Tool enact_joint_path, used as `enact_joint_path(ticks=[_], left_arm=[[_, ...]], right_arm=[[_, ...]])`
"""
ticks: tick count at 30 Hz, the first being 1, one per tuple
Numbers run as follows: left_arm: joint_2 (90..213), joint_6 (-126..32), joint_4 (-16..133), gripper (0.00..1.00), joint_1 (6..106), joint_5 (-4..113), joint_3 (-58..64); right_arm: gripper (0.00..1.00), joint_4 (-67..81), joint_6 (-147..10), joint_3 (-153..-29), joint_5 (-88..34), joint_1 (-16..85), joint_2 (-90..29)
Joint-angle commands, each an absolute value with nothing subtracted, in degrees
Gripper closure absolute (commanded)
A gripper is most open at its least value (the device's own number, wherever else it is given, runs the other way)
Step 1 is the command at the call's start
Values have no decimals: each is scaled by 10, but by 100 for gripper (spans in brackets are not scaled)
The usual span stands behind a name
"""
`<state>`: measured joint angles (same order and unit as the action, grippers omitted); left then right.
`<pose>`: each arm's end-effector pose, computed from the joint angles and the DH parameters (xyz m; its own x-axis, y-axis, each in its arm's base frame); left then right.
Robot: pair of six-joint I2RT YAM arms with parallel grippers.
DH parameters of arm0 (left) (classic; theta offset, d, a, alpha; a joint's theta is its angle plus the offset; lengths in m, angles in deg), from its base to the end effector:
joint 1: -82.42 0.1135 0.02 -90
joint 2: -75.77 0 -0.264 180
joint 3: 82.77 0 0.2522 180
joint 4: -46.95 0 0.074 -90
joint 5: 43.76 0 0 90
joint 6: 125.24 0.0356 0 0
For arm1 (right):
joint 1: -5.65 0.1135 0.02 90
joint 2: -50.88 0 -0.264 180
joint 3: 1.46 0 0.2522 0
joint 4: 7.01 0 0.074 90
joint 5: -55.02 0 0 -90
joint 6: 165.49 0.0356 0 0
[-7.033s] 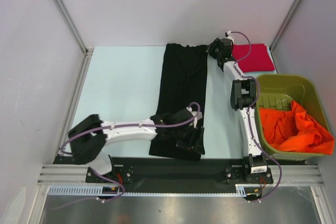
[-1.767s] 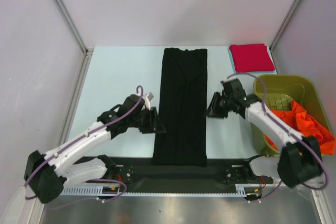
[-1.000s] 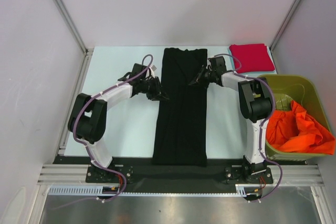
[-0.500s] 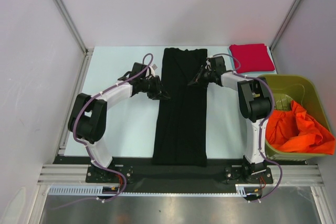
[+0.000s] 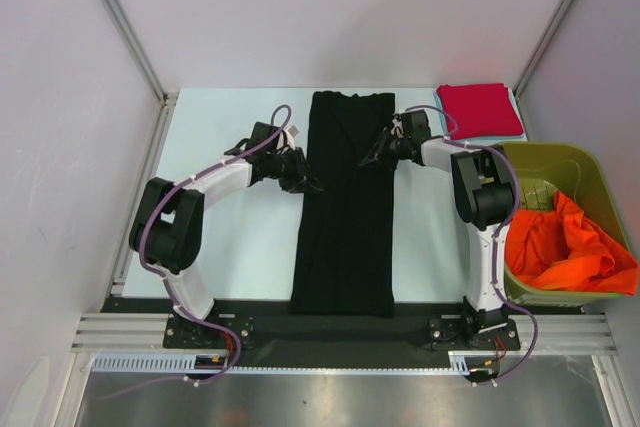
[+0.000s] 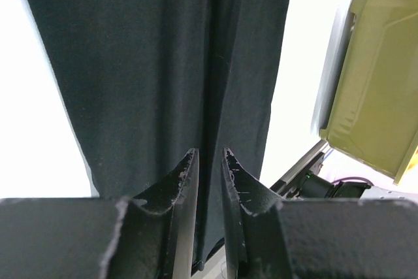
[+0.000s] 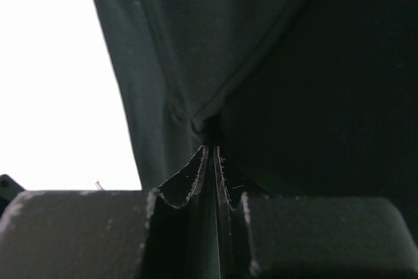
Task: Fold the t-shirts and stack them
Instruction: Fold the tshirt
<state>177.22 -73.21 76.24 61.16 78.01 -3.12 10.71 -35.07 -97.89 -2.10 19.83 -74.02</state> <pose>0.3399 -0.1524 0.1975 -0.9510 -0.1913 -0.2431 0.0398 0.7037 -0.7094 0.4458 0.1326 0.1348 -0.9023 0.3337 -0.2730 0.0196 0.6644 0.7471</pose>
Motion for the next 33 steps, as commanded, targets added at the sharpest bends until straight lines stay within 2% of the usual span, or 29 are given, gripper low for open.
enact_joint_path(ticks=[1, 13, 23, 28, 33], left_arm=[[1748, -725, 750, 76, 619, 789, -32], [1750, -723, 752, 76, 620, 787, -41], [1752, -721, 750, 76, 620, 789, -52], [1752, -708, 761, 76, 622, 778, -47], [1769, -672, 801, 71, 645, 757, 2]], right_arm=[[89, 89, -359, -1003, -5, 206, -755], [91, 91, -355, -1042, -6, 217, -779], [89, 110, -353, -1070, -24, 227, -818], [81, 196, -391, -1113, -39, 229, -850], [66, 218, -408, -1139, -42, 224, -832]])
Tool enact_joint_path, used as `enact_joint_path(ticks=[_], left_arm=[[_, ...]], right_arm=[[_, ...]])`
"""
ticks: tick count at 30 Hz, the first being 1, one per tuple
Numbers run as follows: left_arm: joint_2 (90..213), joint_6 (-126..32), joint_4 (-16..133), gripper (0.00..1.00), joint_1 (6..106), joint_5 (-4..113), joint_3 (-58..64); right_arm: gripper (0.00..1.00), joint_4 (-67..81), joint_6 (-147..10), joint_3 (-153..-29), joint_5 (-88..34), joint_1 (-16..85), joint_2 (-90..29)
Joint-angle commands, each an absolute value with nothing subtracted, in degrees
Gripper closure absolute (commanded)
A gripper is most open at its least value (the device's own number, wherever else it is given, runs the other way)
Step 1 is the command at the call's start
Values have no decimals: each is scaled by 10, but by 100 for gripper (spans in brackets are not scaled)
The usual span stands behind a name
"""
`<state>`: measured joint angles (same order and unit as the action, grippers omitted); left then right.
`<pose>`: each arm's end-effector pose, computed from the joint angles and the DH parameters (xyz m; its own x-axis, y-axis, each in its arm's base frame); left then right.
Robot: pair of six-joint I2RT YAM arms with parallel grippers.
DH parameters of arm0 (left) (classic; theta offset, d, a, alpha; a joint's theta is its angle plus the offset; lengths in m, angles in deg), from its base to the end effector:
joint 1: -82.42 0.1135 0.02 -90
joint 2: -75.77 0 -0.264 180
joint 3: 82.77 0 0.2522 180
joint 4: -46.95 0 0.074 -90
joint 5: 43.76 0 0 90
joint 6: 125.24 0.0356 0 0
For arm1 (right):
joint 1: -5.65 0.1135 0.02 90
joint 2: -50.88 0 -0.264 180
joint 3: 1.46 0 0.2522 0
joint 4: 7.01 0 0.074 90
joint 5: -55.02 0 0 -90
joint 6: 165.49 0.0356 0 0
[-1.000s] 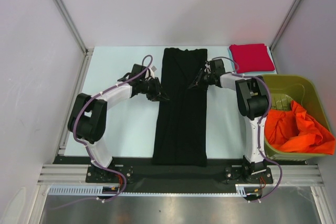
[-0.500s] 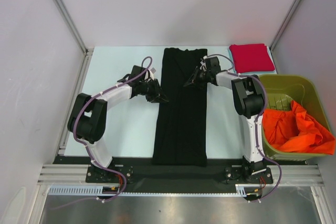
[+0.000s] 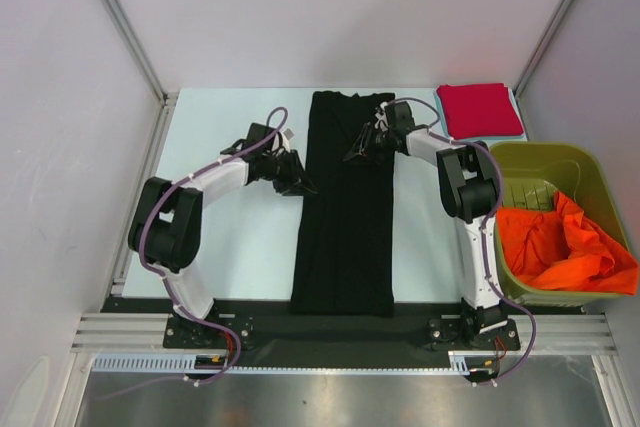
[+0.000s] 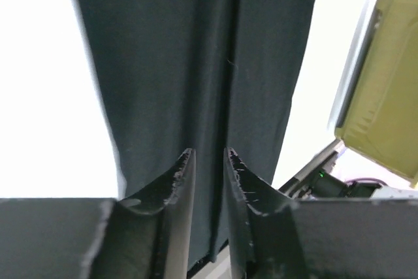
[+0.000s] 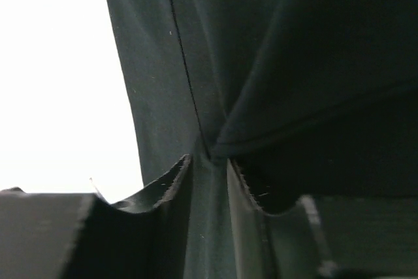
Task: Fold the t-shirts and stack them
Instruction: Fold the tshirt
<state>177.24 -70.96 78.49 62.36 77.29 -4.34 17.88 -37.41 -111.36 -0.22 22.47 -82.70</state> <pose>0.3367 -0.1425 0.1884 -0.9570 -0.1830 -0.2251 0.0196 0.7333 -0.6796 0.4740 0.1645 0.1260 -0.9343 0.2469 -0.2572 -0.0287 0.6669 0.7446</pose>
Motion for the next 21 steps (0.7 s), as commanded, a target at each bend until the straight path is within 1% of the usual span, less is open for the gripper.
enact_joint_path(ticks=[1, 2, 4, 7, 11, 13, 14, 16, 20, 21], left_arm=[[1776, -668, 803, 69, 650, 756, 12], [1788, -662, 805, 67, 663, 758, 30], [1802, -660, 805, 66, 675, 759, 48], [1824, -662, 794, 65, 692, 767, 74], [1845, -675, 762, 65, 703, 781, 87], [1859, -678, 751, 61, 704, 783, 89], [1863, -678, 744, 57, 705, 782, 93], [1882, -672, 735, 55, 705, 779, 101], [1922, -648, 730, 53, 706, 761, 147], [1931, -647, 728, 53, 706, 755, 156]], right_arm=[[64, 226, -411, -1148, -40, 222, -832], [61, 233, -413, -1159, -34, 221, -840], [61, 270, -419, -1216, -19, 218, -862], [61, 287, -417, -1259, 7, 217, -890], [60, 243, -373, -1249, 38, 213, -872], [60, 235, -362, -1246, 49, 209, -850], [59, 234, -359, -1239, 48, 202, -840], [57, 228, -349, -1227, 51, 190, -805], [46, 223, -352, -1207, 49, 152, -766], [45, 225, -364, -1209, 47, 137, -765]])
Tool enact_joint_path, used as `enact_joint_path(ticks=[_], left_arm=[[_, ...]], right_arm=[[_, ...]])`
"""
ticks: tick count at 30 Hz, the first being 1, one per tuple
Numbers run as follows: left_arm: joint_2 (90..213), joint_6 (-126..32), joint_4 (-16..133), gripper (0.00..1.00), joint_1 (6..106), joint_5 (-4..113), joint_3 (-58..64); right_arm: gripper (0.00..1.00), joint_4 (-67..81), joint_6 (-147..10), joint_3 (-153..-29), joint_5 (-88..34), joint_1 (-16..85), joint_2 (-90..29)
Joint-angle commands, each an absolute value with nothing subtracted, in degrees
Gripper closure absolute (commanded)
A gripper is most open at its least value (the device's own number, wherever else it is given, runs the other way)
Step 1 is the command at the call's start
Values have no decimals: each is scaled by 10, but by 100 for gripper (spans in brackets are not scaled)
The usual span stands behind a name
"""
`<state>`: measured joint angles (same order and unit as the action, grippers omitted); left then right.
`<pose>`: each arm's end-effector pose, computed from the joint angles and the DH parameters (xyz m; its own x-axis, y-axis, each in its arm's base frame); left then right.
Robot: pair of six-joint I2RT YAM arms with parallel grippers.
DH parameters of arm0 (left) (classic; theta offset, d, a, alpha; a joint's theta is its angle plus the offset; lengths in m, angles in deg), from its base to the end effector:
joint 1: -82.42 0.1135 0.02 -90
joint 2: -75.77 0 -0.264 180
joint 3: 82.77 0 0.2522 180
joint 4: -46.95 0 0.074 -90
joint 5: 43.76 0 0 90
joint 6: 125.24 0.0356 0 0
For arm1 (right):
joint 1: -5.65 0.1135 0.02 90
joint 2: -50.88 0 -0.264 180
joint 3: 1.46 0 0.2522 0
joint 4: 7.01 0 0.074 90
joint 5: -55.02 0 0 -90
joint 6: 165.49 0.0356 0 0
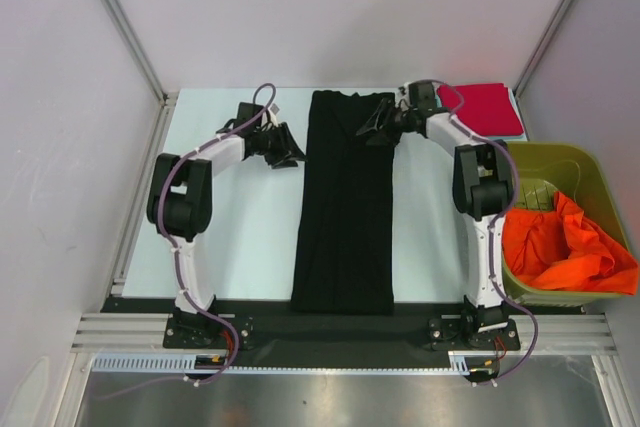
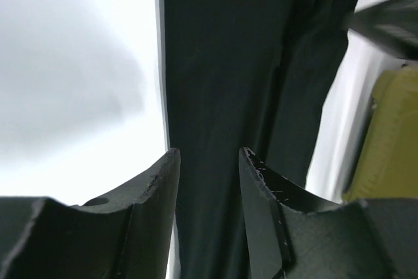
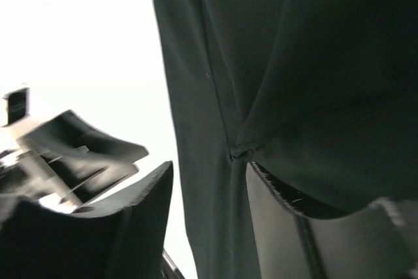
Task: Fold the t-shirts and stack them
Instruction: Fold the tshirt
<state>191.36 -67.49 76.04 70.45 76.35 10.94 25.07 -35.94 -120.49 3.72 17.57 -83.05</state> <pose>0.4209 -0.1075 0.1762 -0.9033 -0.2804 -0.3246 0.0076 0.7463 -0.6656 0.5006 0.1284 0.1644 -0.9200 0.3137 -0.2350 0.0094 0.6170 0.7869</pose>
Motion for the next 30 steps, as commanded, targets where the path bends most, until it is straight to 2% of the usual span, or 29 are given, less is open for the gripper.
enact_joint_path(ticks=[1, 3, 5, 7, 18, 23, 26, 27, 29, 30], left_arm=[[1941, -647, 720, 53, 707, 753, 165], [1969, -654, 709, 53, 709, 748, 191], [1988, -670, 688, 59, 709, 738, 219], [2023, -684, 670, 60, 709, 730, 239], [2147, -771, 615, 51, 709, 708, 349], [2194, -808, 609, 52, 710, 718, 401], [2224, -825, 610, 64, 713, 729, 436], [2232, -833, 586, 74, 717, 737, 442], [2251, -859, 571, 84, 721, 745, 457], [2256, -866, 559, 94, 727, 751, 463]], right_arm=[[43, 227, -369, -1210, 44, 128, -767], [43, 229, -375, -1223, 43, 104, -781], [42, 227, -384, -1235, 38, 93, -804], [42, 219, -395, -1256, 22, 84, -817], [43, 179, -417, -1333, -23, 82, -932], [48, 159, -403, -1345, -24, 81, -965], [53, 161, -394, -1377, -25, 82, -994], [54, 160, -388, -1382, -28, 81, -999], [69, 145, -377, -1389, -31, 81, -1014], [84, 140, -372, -1400, -30, 80, -1019]])
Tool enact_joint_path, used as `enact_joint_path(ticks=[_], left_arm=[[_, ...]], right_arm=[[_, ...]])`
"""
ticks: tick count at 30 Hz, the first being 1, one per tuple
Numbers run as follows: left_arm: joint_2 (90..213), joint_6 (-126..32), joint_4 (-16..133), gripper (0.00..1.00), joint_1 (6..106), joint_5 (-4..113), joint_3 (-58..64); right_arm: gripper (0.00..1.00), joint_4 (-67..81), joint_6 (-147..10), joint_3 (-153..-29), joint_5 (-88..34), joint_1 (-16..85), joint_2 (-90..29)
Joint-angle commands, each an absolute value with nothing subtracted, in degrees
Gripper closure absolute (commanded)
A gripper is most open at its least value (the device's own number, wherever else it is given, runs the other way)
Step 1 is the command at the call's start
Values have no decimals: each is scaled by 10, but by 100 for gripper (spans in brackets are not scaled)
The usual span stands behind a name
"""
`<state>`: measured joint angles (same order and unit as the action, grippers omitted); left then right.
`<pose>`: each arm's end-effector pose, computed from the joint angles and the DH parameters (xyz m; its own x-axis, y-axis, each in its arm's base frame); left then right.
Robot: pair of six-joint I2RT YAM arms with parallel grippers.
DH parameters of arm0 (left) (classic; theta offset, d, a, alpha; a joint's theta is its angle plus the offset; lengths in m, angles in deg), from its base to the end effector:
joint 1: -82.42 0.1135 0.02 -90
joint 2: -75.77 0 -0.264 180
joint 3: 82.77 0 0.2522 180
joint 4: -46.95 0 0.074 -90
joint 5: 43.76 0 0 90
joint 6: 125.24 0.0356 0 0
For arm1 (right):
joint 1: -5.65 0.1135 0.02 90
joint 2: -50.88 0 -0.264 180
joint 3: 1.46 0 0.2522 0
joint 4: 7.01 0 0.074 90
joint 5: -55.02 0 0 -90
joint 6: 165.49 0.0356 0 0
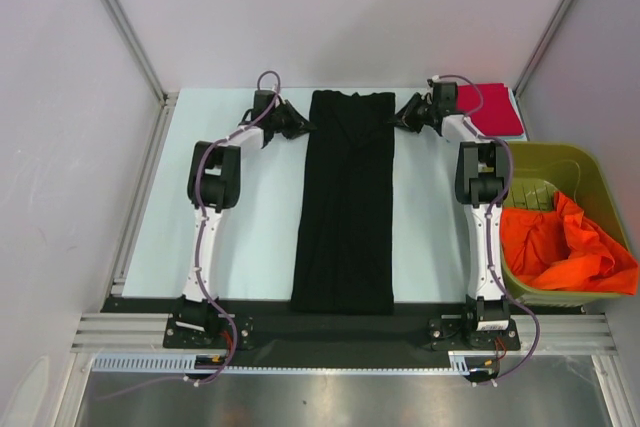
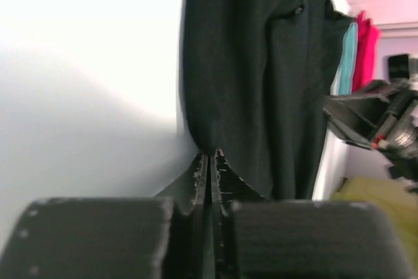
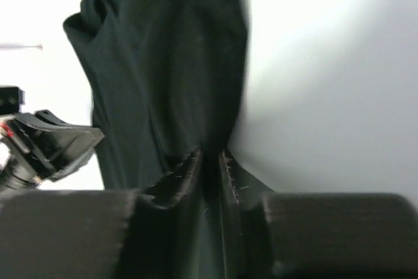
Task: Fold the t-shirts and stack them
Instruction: Fold the tshirt
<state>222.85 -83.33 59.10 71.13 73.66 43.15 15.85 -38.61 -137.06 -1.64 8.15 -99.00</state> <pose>0.5509 -0.1267 0.1079 -0.7699 -0.5199 -0.3700 -0.0326 0.6111 -0.7909 0.5741 0.0446 0.1211 -0.7670 0.4684 -0.4385 -0.0173 0.6681 0.7438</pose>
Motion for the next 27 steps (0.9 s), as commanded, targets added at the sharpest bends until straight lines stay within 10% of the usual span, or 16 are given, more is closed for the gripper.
enact_joint_path(ticks=[1, 9, 15, 27], left_arm=[[2264, -875, 558, 98, 729, 751, 480], [2312, -870, 599, 99, 757, 742, 583], [2248, -782, 669, 62, 763, 723, 547], [1763, -587, 800, 48, 763, 651, 62]], right_arm=[[88, 133, -361, -1410, -28, 80, -1033], [92, 145, -330, -1527, -29, 86, -1095], [62, 225, -336, -1574, -35, 77, -1082], [35, 567, -511, -1402, -97, 73, -791]])
